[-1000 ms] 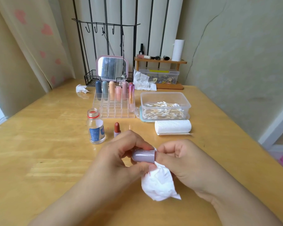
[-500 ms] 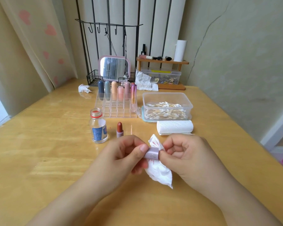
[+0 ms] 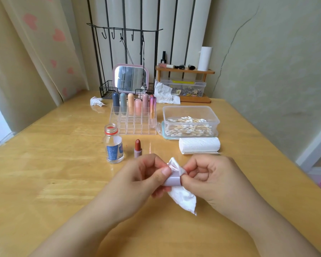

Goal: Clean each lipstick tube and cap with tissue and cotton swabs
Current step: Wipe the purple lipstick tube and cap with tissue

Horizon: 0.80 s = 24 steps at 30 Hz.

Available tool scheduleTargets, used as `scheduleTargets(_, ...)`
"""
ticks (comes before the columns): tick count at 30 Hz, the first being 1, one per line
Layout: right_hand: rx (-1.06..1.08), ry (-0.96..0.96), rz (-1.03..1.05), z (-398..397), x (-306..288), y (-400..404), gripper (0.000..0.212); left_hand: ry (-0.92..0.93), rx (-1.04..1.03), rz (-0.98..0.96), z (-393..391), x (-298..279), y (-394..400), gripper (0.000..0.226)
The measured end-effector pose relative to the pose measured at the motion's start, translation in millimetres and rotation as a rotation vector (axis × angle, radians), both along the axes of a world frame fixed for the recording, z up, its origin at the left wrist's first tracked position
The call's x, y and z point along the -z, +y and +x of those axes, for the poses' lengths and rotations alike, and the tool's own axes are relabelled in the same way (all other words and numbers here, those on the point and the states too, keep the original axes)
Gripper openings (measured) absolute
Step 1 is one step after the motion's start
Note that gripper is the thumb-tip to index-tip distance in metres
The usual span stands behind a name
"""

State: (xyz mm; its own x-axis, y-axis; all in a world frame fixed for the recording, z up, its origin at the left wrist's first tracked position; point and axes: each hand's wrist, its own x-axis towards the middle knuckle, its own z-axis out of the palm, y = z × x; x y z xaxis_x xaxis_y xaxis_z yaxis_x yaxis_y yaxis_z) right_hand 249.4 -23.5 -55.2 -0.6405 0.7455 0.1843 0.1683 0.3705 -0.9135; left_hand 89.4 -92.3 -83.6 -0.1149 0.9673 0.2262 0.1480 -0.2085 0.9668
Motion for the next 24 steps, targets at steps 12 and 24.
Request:
scheduleTargets(12, 0.031, 0.043, 0.016, 1.7, -1.7, 1.3, 0.022, -0.029, -0.042, -0.046, 1.2, -4.6, -2.1, 0.035)
scheduleTargets(24, 0.018, 0.091, -0.146, 1.7, 0.4, 9.9, 0.025, -0.164, -0.074, -0.053, 4.8, -5.5, -1.5, 0.027)
